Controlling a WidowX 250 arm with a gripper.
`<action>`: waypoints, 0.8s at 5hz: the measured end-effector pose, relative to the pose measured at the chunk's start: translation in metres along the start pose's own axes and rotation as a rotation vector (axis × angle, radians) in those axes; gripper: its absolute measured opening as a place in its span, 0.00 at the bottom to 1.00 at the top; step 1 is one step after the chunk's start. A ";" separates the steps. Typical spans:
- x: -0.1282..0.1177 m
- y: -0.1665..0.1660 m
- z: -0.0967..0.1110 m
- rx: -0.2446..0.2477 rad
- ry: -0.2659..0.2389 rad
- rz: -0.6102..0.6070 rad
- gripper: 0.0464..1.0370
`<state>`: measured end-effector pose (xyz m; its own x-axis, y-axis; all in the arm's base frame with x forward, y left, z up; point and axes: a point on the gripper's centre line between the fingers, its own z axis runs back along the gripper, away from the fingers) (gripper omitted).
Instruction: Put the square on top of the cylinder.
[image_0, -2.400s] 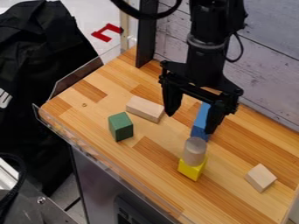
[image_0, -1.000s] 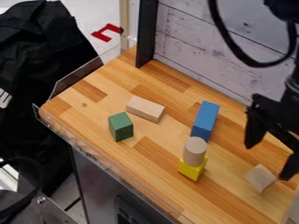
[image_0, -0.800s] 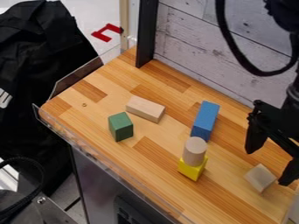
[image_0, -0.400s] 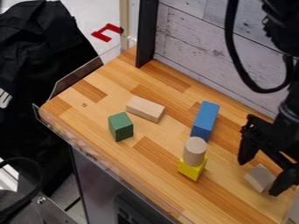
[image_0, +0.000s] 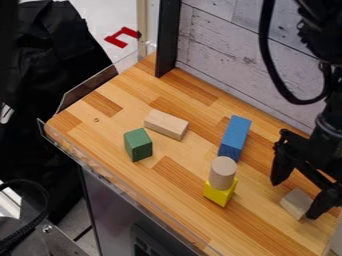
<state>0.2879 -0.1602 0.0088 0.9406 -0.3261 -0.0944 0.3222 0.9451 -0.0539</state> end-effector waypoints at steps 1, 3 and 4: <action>0.002 0.000 0.003 -0.017 0.001 0.007 0.96; 0.003 -0.001 -0.009 -0.032 0.031 0.006 0.96; 0.005 -0.001 -0.018 -0.036 0.054 0.004 0.96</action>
<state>0.2903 -0.1635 -0.0094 0.9344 -0.3239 -0.1480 0.3137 0.9454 -0.0887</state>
